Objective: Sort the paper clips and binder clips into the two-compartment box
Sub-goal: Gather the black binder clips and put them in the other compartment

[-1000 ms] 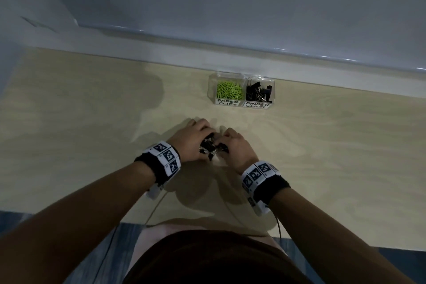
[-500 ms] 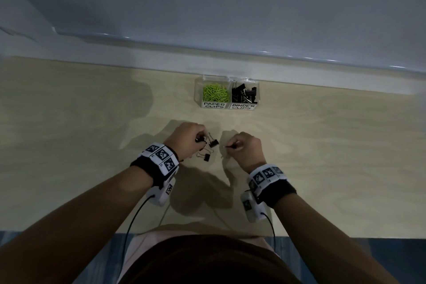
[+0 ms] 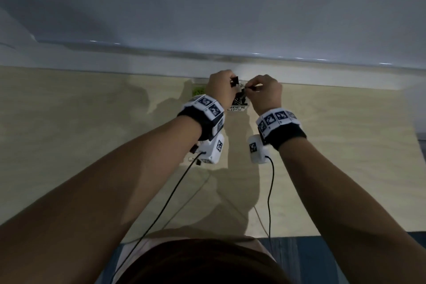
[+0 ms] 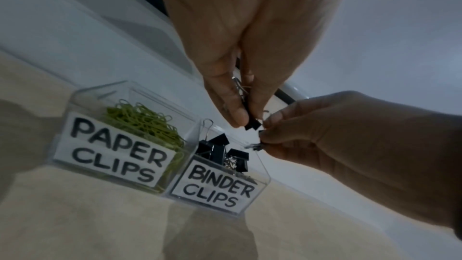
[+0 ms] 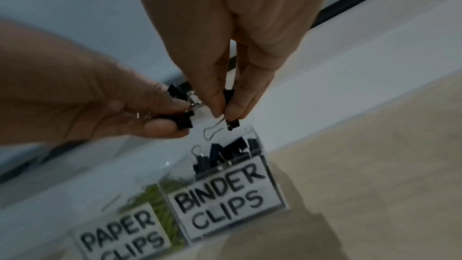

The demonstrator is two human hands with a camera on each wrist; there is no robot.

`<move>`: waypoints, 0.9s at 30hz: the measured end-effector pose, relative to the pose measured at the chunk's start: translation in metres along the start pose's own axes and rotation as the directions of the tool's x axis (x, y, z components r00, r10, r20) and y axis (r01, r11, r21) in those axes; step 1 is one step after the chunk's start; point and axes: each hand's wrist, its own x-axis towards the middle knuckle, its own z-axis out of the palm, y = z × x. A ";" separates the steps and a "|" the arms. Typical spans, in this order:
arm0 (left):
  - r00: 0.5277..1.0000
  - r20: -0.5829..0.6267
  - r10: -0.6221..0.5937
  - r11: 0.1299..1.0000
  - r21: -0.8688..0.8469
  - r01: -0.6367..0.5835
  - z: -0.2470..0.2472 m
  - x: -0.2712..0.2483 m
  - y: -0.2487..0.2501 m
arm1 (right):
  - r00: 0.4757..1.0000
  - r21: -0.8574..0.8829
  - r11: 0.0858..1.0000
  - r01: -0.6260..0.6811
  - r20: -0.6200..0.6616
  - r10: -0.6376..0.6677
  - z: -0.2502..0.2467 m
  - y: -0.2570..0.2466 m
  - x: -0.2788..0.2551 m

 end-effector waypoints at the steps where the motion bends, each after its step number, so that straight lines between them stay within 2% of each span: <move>1: 1.000 0.019 -0.008 1.000 0.026 0.008 0.005 0.004 0.001 | 0.999 -0.030 0.999 0.015 0.036 -0.014 0.005 0.003 0.001; 3: 0.996 0.090 -0.011 0.998 0.064 0.005 0.011 0.009 -0.001 | 0.995 -0.070 0.997 0.044 0.088 -0.038 0.009 0.010 0.000; 5: 0.987 0.161 -0.004 0.999 0.049 -0.004 0.010 0.009 -0.007 | 0.994 -0.063 0.995 0.082 0.077 -0.077 0.006 0.015 -0.006; 9: 0.974 0.222 0.039 0.985 -0.174 0.001 -0.019 -0.003 -0.017 | 0.985 0.012 0.985 0.171 0.002 -0.171 -0.002 0.025 -0.031; 11: 0.963 0.263 0.050 0.971 -0.237 0.014 -0.043 -0.018 -0.030 | 0.983 0.039 0.983 0.179 0.043 -0.181 0.003 0.027 -0.054; 14: 0.946 0.320 0.053 0.991 -0.132 -0.010 -0.073 -0.054 -0.070 | 0.942 0.051 0.973 0.226 0.241 -0.232 0.021 0.027 -0.091; 17: 0.901 0.429 -0.058 0.987 0.157 -0.011 -0.093 -0.098 -0.120 | 0.819 -0.028 0.950 0.311 0.515 -0.253 0.046 0.019 -0.116; 19: 0.869 0.454 -0.196 0.937 0.348 0.029 -0.098 -0.126 -0.146 | 0.723 -0.153 0.918 0.365 0.668 -0.177 0.059 0.010 -0.125; 20: 0.863 0.449 -0.233 0.918 0.395 0.042 -0.098 -0.139 -0.155 | 0.699 -0.206 0.899 0.387 0.701 -0.140 0.064 0.006 -0.129; 22: 0.872 0.433 -0.228 0.916 0.399 0.041 -0.090 -0.157 -0.166 | 0.696 -0.287 0.850 0.442 0.708 -0.123 0.072 -0.004 -0.134; 24: 0.900 0.400 -0.173 0.943 0.332 0.034 -0.075 -0.168 -0.168 | 0.700 -0.336 0.811 0.479 0.703 -0.122 0.080 -0.008 -0.137; 27: 0.940 0.325 -0.105 0.973 0.231 0.029 -0.052 -0.169 -0.164 | 0.708 -0.310 0.834 0.457 0.694 -0.130 0.085 -0.009 -0.139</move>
